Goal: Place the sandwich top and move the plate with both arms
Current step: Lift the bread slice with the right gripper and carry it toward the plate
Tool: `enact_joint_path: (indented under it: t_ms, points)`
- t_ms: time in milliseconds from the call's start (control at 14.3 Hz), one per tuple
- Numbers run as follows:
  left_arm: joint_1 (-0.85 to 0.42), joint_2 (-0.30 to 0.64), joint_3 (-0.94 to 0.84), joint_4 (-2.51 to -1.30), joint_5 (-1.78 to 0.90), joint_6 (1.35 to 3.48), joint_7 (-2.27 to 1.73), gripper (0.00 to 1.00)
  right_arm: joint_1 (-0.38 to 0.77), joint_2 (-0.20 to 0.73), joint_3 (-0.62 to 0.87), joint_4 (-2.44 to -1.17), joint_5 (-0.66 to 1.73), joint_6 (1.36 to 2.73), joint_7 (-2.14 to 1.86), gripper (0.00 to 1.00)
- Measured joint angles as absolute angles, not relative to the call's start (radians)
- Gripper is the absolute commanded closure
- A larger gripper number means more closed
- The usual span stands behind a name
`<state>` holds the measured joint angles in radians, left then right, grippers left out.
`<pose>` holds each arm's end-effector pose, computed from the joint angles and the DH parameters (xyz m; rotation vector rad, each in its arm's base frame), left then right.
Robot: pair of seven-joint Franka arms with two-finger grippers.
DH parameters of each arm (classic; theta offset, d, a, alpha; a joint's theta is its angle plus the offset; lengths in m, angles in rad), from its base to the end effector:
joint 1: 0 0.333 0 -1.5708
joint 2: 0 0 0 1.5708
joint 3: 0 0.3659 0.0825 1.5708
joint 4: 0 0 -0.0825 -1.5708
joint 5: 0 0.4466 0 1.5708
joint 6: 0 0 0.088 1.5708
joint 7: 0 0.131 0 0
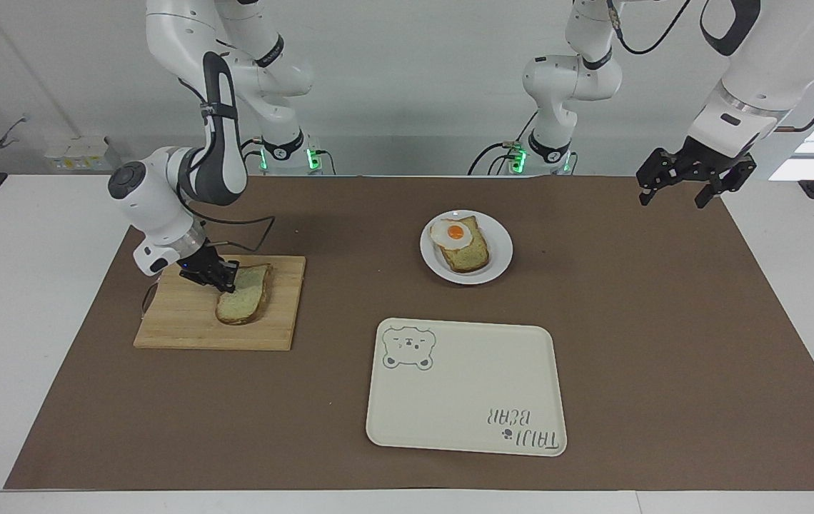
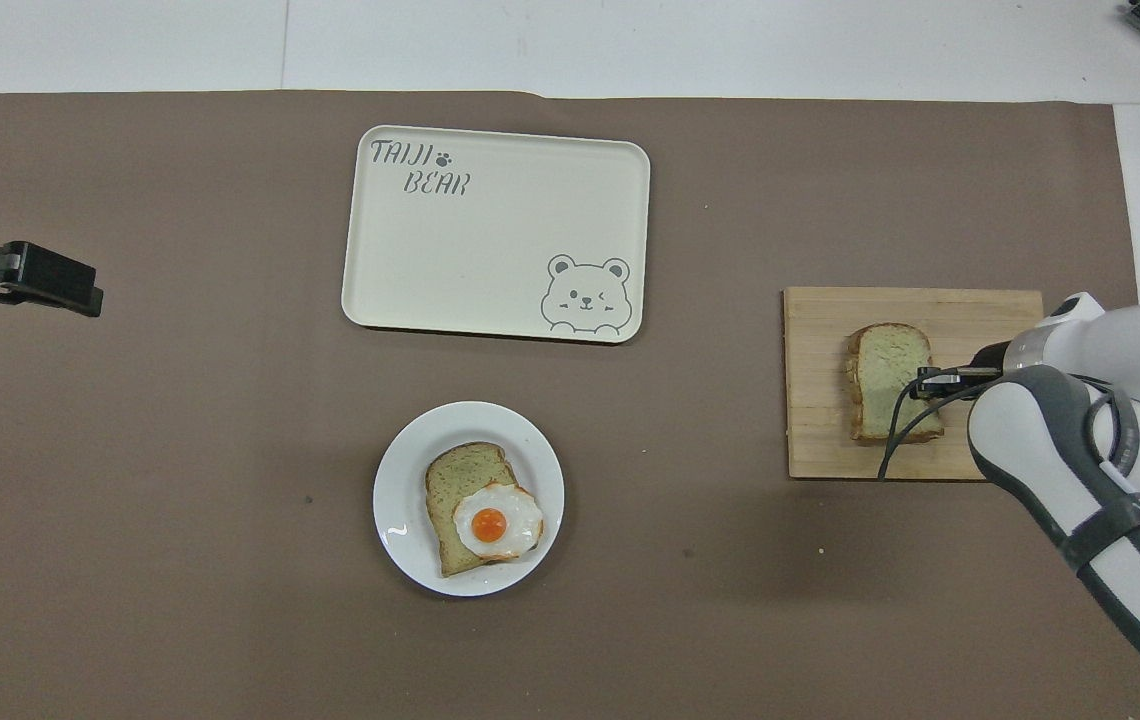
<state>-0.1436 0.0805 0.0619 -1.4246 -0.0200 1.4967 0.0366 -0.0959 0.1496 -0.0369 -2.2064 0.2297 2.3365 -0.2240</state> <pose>0.6362 -0.0567 0.6711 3.1212 -0.1873 -0.0134 0.5921 -0.0714 0.2931 -2.9805 0.1037 -0.0142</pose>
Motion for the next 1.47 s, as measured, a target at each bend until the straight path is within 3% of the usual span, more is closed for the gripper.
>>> enact_joint_path:
  t_ms: [350, 1050, 1470]
  points:
    - [-0.137, 0.055, 0.068, -1.42, -0.02, 1.497, 0.037, 0.0, -0.096, 0.149, -0.037, -2.178, 0.23, 2.307, -0.224, 1.0]
    - [-0.138, 0.047, 0.051, -1.426, -0.02, 1.496, 0.037, 0.0, -0.084, 0.007, -0.024, -2.071, 0.23, 1.958, -0.224, 1.0]
    - [-0.138, 0.047, 0.042, -1.436, -0.021, 1.496, 0.036, 0.0, 0.097, -0.006, -0.006, -2.064, 0.23, 1.898, -0.072, 1.0]
